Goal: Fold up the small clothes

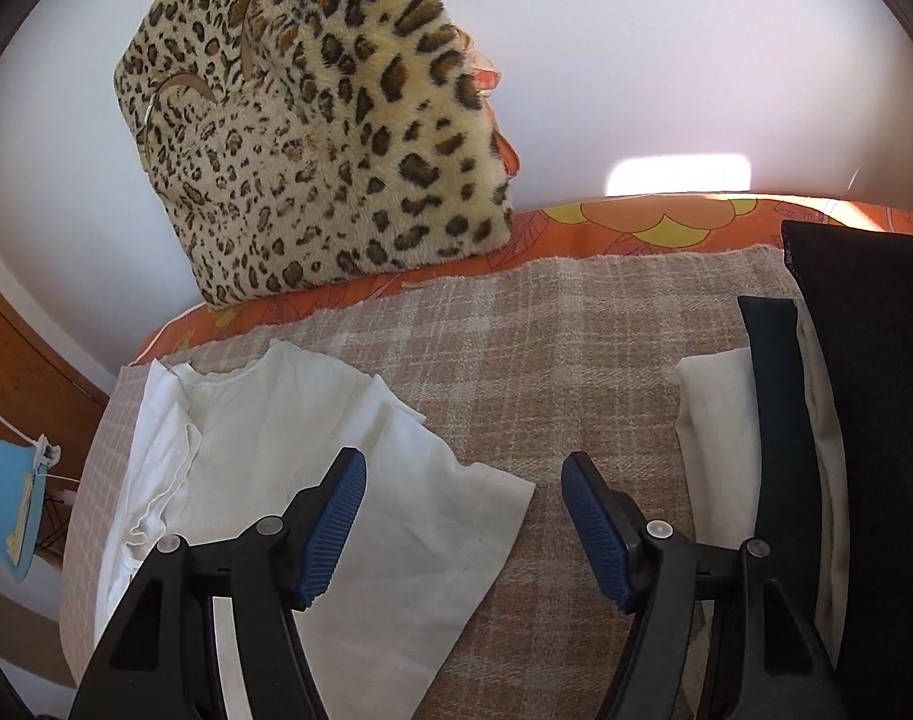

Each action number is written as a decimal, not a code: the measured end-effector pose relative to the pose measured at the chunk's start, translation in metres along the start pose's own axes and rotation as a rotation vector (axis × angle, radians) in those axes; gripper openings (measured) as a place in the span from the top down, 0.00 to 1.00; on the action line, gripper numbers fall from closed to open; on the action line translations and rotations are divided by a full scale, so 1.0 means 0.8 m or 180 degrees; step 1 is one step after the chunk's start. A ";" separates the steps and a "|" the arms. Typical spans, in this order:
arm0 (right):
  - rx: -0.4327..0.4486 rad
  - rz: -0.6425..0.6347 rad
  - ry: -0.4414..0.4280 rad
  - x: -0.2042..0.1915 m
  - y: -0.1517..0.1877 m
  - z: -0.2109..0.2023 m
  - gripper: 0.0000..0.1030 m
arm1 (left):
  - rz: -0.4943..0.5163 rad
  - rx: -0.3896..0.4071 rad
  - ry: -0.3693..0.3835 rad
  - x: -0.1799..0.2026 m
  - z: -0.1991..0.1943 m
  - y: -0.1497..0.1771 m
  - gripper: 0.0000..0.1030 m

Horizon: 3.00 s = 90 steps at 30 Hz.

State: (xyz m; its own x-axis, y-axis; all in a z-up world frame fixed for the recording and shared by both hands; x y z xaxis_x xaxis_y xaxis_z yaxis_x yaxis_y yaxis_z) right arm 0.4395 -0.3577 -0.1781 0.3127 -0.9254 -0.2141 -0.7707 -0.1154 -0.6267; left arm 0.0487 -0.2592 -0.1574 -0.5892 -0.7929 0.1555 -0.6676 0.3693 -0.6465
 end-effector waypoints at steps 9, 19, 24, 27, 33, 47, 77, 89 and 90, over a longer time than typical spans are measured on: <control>-0.0048 -0.0497 0.0186 -0.040 0.010 0.023 0.81 | -0.0333 0.0095 0.0093 -0.023 -0.004 -0.007 0.93; 0.0249 -0.0443 0.0212 -0.034 -0.020 -0.013 0.96 | -0.0660 0.0261 0.0403 -0.014 -0.027 -0.016 0.95; -0.0004 -0.0353 0.0268 -0.026 -0.009 0.008 0.91 | -0.0724 0.0112 0.0475 -0.021 -0.017 -0.004 0.95; -0.0187 -0.0281 0.0214 -0.021 0.001 0.025 0.78 | -0.0705 0.0149 0.0479 -0.020 -0.022 -0.001 0.95; 0.0117 0.0008 -0.0069 -0.011 -0.032 0.010 0.44 | -0.0770 0.0258 0.0493 -0.027 -0.031 -0.009 0.95; -0.0352 -0.0408 0.0062 -0.033 -0.003 0.031 0.97 | -0.1119 0.0461 0.0546 -0.050 -0.046 -0.004 0.95; -0.0246 -0.0943 0.0239 -0.271 -0.061 0.079 0.98 | -0.2066 0.0791 0.0362 -0.121 -0.098 0.059 0.95; -0.0030 -0.0787 -0.0509 -0.303 -0.065 0.063 0.56 | -0.1937 0.0850 0.0137 -0.135 -0.128 0.072 0.87; -0.0003 -0.0826 -0.0458 -0.295 -0.064 0.054 0.56 | -0.1923 0.0833 0.0128 -0.137 -0.128 0.073 0.87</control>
State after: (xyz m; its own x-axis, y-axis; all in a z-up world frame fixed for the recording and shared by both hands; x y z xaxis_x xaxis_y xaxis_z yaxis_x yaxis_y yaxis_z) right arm 0.4294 -0.1182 -0.1277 0.5748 -0.8042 -0.1509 -0.6552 -0.3419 -0.6736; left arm 0.0278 -0.1012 -0.1355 -0.1655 -0.8031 0.5723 -0.7564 -0.2691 -0.5962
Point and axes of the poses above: each gripper's, at about its wrist camera, not at the fingertips, and z roughly the way its jaws point, x to its right, y to its underside, the point moved 9 cm from there along z, roughly the way its jaws point, and after that the axes turned 9 degrees about -z, right-handed, at the moved point
